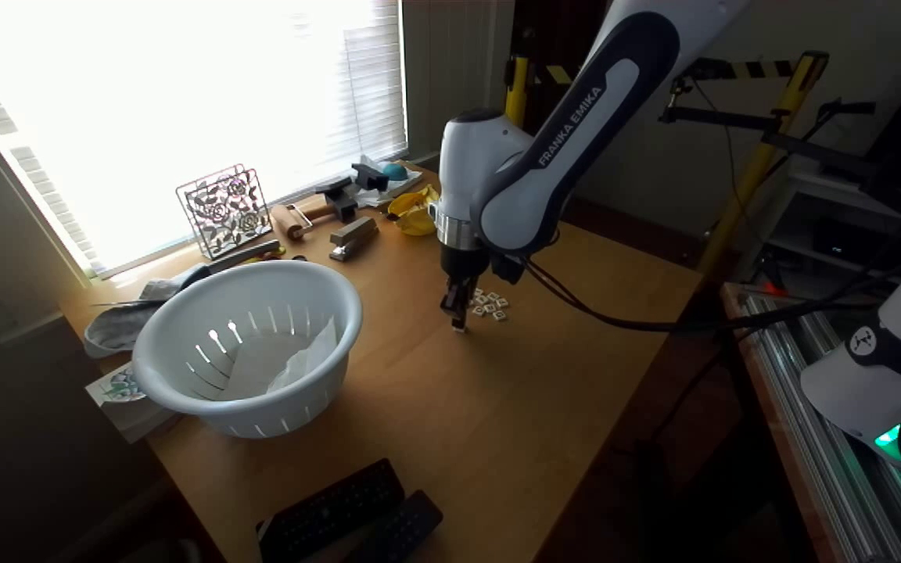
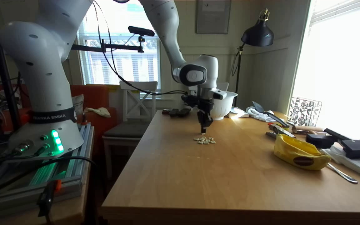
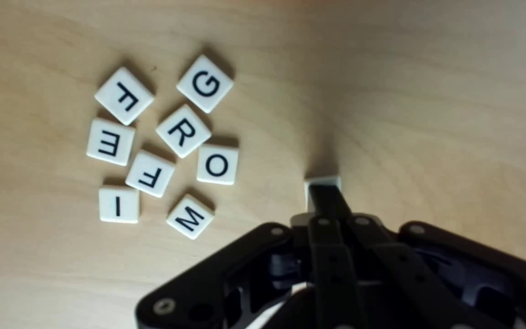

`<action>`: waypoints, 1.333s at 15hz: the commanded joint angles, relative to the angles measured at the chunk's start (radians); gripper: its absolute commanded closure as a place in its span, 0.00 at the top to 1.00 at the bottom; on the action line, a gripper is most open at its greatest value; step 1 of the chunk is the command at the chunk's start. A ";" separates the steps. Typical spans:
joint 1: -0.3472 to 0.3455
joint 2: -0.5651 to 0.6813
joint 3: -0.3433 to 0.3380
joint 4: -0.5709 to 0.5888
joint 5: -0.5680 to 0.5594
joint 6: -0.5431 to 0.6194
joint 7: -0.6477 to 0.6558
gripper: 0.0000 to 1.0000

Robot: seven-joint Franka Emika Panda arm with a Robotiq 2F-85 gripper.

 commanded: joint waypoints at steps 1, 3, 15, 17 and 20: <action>0.001 0.067 0.015 0.066 0.046 -0.034 0.050 0.00; 0.002 0.068 0.014 0.075 0.051 -0.043 0.065 0.00; 0.007 -0.024 0.001 -0.019 0.029 0.035 0.049 0.00; -0.001 -0.035 0.007 -0.035 0.035 0.056 0.041 0.00; -0.001 -0.058 0.002 -0.064 0.028 0.061 0.040 0.00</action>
